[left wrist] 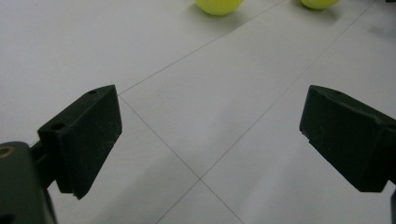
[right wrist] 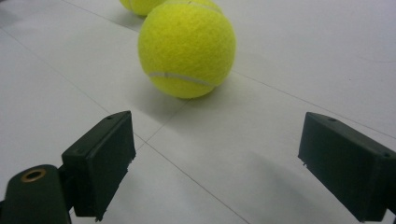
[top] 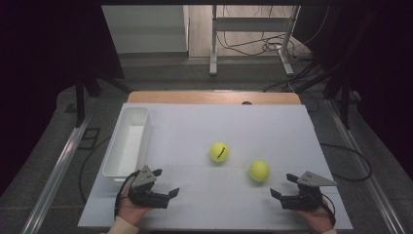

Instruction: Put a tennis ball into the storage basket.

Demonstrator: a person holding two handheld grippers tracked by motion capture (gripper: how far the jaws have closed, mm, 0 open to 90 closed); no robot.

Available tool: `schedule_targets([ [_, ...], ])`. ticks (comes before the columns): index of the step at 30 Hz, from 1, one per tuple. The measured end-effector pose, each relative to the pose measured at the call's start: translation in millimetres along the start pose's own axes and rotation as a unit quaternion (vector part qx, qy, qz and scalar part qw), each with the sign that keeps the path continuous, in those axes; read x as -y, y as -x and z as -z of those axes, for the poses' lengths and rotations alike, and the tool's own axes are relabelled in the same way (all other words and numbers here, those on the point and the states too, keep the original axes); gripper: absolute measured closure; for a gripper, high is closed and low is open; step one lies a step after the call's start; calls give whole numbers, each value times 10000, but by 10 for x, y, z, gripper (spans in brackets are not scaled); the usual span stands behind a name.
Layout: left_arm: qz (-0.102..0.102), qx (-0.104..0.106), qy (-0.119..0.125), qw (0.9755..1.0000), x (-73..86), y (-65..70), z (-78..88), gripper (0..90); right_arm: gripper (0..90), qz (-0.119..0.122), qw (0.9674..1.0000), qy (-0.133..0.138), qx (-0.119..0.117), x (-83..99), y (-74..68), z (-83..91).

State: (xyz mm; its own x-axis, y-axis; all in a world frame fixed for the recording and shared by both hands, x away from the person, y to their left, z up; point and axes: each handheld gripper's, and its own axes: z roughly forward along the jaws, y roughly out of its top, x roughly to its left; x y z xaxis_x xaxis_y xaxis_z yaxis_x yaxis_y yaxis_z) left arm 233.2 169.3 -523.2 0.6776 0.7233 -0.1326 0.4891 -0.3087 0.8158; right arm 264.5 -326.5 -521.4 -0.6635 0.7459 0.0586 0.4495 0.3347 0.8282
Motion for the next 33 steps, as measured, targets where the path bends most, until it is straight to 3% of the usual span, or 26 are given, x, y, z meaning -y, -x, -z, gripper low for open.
schedule_targets([
  [17,86,-140,83,9998,-41,53,15,64,116,201,9998,-8,-94,-8,-12,-20],
  [24,132,-146,212,9996,-126,85,55,65,117,218,9997,26,-146,-37,-11,-29],
  [33,174,-148,200,9995,-218,116,76,67,119,228,9996,69,-138,-44,-16,7],
])
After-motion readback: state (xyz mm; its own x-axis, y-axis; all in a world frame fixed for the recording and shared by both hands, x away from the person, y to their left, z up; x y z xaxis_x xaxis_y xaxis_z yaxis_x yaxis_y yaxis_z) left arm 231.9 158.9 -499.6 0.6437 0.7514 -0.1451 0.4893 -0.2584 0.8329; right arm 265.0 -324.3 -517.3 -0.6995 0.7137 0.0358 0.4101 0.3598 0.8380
